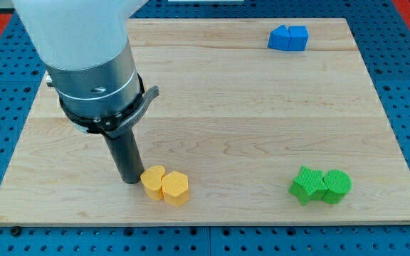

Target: Push the red blocks towards the top center of the board

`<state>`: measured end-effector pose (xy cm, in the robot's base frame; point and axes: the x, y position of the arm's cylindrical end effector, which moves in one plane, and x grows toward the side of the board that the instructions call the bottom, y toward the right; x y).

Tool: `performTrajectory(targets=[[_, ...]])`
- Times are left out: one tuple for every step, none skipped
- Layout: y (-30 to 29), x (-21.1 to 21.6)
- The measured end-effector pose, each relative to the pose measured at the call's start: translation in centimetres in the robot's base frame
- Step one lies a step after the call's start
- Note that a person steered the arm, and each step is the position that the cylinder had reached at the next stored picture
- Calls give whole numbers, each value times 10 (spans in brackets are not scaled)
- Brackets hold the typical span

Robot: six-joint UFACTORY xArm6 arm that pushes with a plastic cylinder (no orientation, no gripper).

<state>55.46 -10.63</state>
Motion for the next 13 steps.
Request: performTrajectory(targets=[[0, 0], [-2, 0], [-21, 2], [-43, -22], [-95, -52], [-145, -89], [-172, -176], [-189, -240], [-198, -267], [-199, -302], [-190, -333], [-176, -328], [-141, -328]])
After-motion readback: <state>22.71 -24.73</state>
